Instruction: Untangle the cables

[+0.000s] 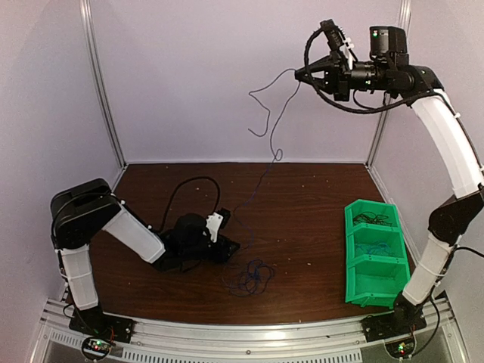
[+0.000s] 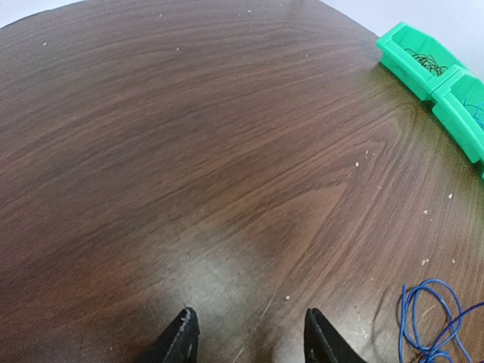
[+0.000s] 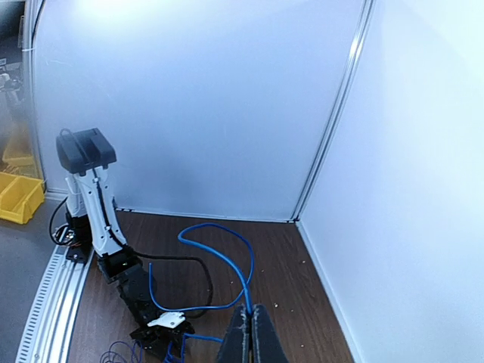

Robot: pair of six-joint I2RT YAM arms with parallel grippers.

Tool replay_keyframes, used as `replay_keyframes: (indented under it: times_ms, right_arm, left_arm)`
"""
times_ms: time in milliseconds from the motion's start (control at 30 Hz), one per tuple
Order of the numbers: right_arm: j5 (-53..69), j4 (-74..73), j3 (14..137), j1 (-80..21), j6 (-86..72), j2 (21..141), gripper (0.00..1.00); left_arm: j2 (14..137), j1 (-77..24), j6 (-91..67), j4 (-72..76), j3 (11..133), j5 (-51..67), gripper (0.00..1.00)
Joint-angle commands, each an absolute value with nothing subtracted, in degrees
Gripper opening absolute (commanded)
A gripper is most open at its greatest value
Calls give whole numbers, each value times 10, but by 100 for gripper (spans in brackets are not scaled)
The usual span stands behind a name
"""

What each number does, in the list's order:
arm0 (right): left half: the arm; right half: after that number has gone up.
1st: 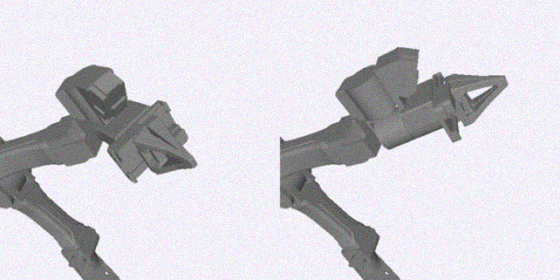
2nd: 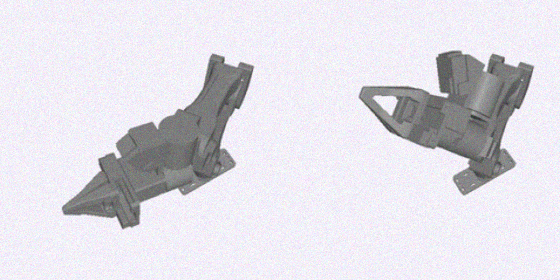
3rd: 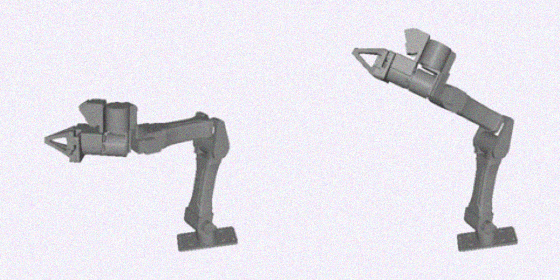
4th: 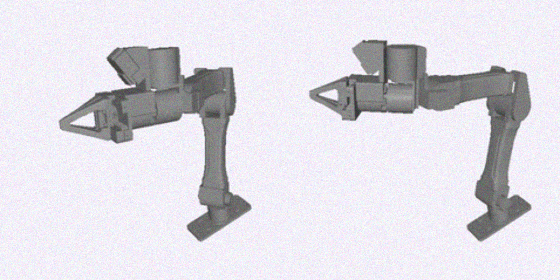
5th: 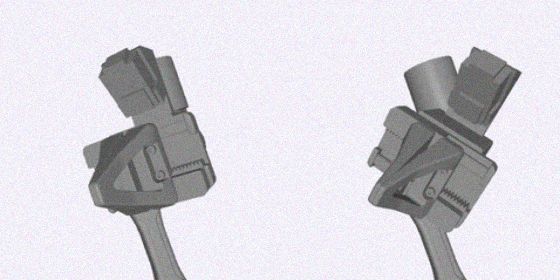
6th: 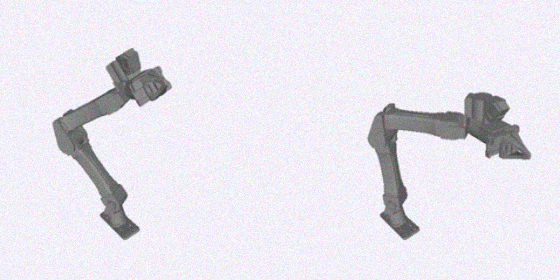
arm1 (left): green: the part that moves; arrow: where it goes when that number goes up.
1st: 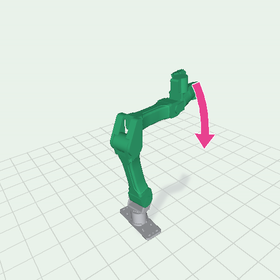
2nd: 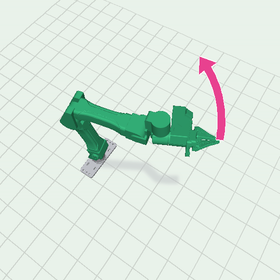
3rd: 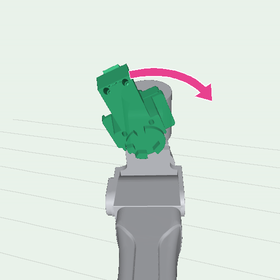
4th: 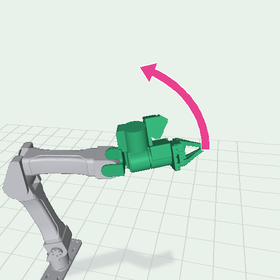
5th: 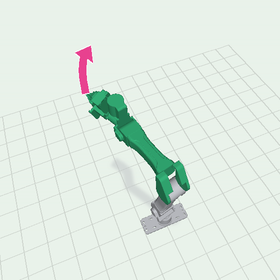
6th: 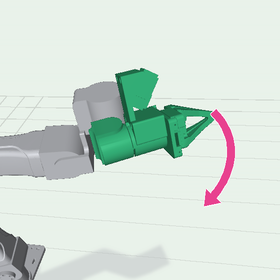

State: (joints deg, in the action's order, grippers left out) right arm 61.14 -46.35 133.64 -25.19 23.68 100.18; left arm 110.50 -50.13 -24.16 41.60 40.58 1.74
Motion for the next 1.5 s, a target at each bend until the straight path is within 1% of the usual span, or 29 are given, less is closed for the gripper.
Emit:
replay_keyframes:
  times_ms: [0,133,233,333,433,533,667,800,867,1000,1067,1100,1200,1267,1300,1367,1467]
  right_arm:
    - [600,-446,1347,-242,222,1002,0]
    - [563,-427,1274,-242,222,988,0]
    - [537,-403,1214,-241,222,974,0]
    - [550,-376,1165,-243,204,970,0]
    - [568,-335,1136,-245,169,967,0]
    - [582,-324,1147,-248,151,973,0]
    - [599,-319,1181,-248,137,987,0]
    - [627,-308,1191,-248,115,995,0]
    - [634,-299,1189,-248,104,995,0]
    - [622,-289,1190,-248,101,996,0]
    - [613,-291,1196,-249,106,997,0]
    - [611,-293,1200,-249,108,997,0]
    - [607,-304,1222,-246,119,997,0]
    - [602,-316,1254,-235,128,999,0]
    - [605,-314,1271,-225,126,1001,0]
    - [624,-290,1307,-196,102,1007,0]
    - [662,-215,1358,-143,26,1023,0]
  left_arm:
    - [1045,-498,-230,393,391,-10,49]
    - [932,-499,-190,355,398,-12,53]
    - [876,-499,-147,305,428,-23,55]
    - [845,-499,-111,297,455,-3,56]
    - [845,-501,-94,311,484,57,57]
    - [871,-508,-75,370,486,85,57]
    - [951,-510,-73,453,501,105,57]
    - [1033,-513,-74,515,546,63,58]
    - [1078,-513,-73,550,576,51,60]
    - [1169,-513,-74,531,690,135,59]
    - [1206,-514,-94,525,738,162,57]
    - [1224,-514,-104,523,755,168,54]
    - [1267,-514,-127,513,793,161,38]
    - [1285,-514,-140,517,792,157,27]
    - [1291,-513,-147,522,785,156,24]
    - [1297,-513,-167,536,764,164,19]
    - [1298,-513,-186,535,733,173,13]
